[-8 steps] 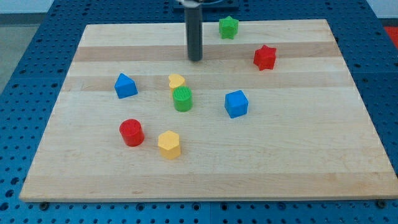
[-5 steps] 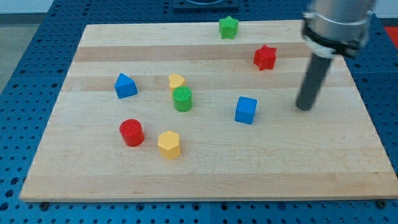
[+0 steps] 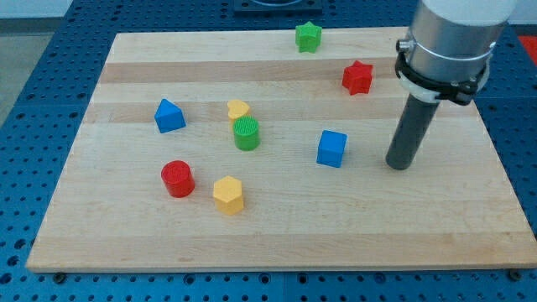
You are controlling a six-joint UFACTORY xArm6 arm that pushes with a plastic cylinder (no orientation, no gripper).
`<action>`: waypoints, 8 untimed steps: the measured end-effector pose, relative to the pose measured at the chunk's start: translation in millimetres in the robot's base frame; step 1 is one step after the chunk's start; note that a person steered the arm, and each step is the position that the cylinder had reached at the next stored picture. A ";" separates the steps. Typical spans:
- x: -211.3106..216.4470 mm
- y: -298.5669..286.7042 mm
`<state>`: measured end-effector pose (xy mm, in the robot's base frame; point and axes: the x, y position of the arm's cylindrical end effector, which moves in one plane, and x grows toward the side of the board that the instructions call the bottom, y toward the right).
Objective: Move the blue cube to the left side of the green star
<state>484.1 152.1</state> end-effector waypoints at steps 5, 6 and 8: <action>-14.4 -80.0; 20.6 -90.2; -0.2 -124.0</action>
<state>483.9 28.1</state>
